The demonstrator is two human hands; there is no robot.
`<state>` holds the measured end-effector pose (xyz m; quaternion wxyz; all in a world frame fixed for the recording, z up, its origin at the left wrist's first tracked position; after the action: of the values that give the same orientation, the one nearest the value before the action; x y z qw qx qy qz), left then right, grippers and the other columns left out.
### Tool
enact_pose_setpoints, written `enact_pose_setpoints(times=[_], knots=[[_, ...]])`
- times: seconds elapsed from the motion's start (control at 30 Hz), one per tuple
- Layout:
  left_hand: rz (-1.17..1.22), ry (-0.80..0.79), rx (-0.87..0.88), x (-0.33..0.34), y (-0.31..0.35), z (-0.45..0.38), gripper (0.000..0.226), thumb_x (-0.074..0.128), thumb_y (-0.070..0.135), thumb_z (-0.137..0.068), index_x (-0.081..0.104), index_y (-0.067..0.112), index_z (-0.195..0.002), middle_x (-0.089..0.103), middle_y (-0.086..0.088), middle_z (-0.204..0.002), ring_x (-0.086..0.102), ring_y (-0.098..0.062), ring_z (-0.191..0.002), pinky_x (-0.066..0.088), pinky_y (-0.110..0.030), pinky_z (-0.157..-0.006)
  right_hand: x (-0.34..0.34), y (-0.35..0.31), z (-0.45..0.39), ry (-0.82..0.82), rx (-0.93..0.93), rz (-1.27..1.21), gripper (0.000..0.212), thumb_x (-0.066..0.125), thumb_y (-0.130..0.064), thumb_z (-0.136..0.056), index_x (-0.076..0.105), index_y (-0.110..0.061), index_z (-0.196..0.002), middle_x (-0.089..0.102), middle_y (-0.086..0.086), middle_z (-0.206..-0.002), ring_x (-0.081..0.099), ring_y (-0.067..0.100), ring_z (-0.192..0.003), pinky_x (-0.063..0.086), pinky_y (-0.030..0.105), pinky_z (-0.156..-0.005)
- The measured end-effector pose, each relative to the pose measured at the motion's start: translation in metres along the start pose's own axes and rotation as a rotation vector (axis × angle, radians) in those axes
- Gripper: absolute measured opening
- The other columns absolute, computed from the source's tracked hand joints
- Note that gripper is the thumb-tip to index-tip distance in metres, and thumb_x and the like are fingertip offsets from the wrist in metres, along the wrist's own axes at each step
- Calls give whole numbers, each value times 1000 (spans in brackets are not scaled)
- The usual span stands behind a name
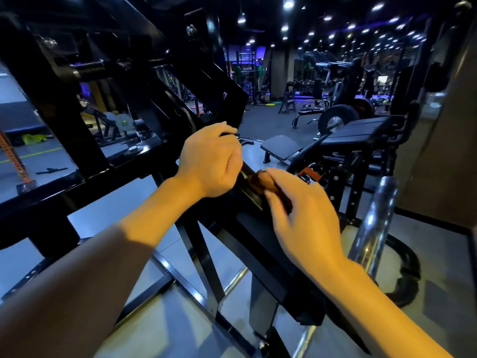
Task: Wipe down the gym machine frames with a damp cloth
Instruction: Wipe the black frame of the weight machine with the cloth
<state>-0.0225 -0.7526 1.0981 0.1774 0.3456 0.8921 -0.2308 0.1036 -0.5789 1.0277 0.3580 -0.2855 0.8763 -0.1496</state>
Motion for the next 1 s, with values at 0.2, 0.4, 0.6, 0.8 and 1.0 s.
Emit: enact_pose_setpoints(times=[0.2,0.4,0.6,0.8,1.0], knots=[[-1,27,17,2,0,1,46,34,26,-97,70,13,-71,73,1,-80,68,-31,-111,51,-44,-97,-13,-5,18,-4,-91,33,29,54,-32,-105,60,-41,-132,63,-23,-109,49,14,-77,43,29,-65],[-6,46,22,1,-1,-1,47,35,25,-98,72,11,-73,74,-2,-82,69,-30,-109,52,-45,-94,4,-19,-7,-14,-102,42,28,54,-27,-107,62,-34,-133,62,-24,-112,52,0,-87,40,30,-81],[11,78,7,3,-1,0,49,34,27,-99,72,11,-73,75,-1,-83,69,-30,-109,53,-45,-93,-5,0,-3,13,-54,87,29,55,-27,-105,62,-40,-130,64,-22,-110,51,17,-81,46,34,-72],[8,68,8,3,-2,-1,51,33,27,-100,73,11,-74,75,-1,-82,69,-30,-108,53,-44,-93,-3,-11,10,-53,-142,79,38,53,-32,-107,56,-40,-143,58,-28,-137,54,20,-88,45,32,-75],[9,0,0,0,0,1,51,32,27,-101,74,11,-77,76,-3,-87,68,-31,-111,51,-44,-101,-4,-2,-1,46,-42,61,25,54,-27,-107,63,-37,-127,66,-19,-109,55,14,-84,49,40,-84]])
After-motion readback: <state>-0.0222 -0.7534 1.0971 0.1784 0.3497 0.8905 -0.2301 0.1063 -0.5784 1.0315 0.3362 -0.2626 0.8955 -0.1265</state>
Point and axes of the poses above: each hand's wrist, its own z-axis away from the middle knuckle, its own x-axis out of the palm, y = z × x, the point moved 2 cm from there along -z, towards the middle knuckle
